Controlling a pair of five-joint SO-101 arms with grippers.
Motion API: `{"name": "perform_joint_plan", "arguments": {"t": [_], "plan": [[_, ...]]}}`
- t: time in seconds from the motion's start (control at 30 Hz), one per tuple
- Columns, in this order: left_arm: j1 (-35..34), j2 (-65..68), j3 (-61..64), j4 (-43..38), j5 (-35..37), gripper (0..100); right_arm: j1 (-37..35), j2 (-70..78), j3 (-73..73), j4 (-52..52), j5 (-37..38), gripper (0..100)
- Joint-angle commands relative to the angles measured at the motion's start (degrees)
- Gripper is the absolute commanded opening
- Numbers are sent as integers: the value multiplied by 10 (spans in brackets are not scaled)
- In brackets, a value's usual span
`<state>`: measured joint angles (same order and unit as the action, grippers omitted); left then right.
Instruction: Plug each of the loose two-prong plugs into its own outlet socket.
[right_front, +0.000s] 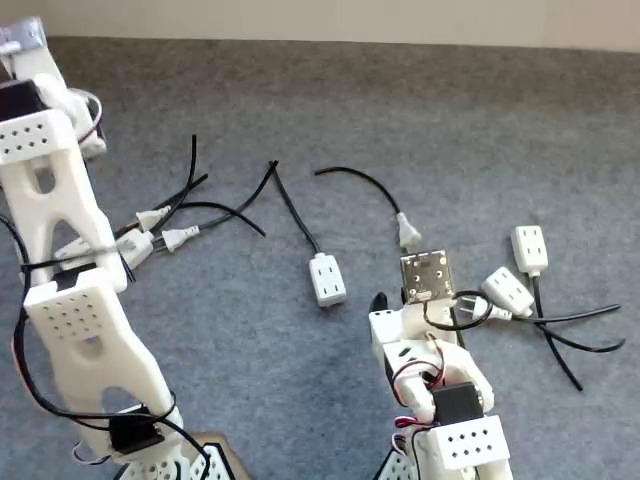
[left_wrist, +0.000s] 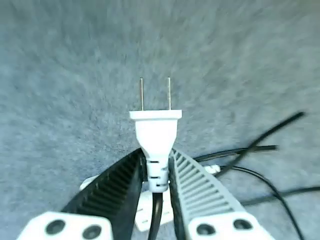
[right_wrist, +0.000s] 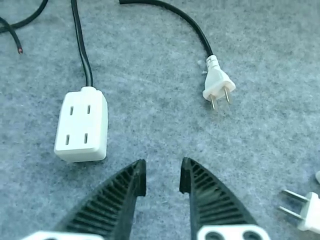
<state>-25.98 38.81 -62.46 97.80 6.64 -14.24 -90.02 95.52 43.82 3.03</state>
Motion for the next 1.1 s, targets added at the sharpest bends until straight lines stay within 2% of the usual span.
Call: {"name": "perform_joint_plan", "arguments": {"t": [0.0, 0.2, 0.63, 0.73, 0.9, 1.07], "plan": [[9, -17, -124, 45, 4, 6, -4, -5, 80, -16, 10, 120], [7, -116, -45, 45, 4, 6, -4, -5, 80, -17, 11, 120], [80, -506, 321, 25, 2, 6, -4, -5, 80, -17, 11, 120], [95, -579, 431, -26, 2, 6, -4, -5, 80, -17, 11, 120], [138, -743, 657, -166, 3, 6, -4, -5, 80, -17, 11, 120], [210, -951, 954, -389, 5, 6, -4, -5, 80, -17, 11, 120]]}}
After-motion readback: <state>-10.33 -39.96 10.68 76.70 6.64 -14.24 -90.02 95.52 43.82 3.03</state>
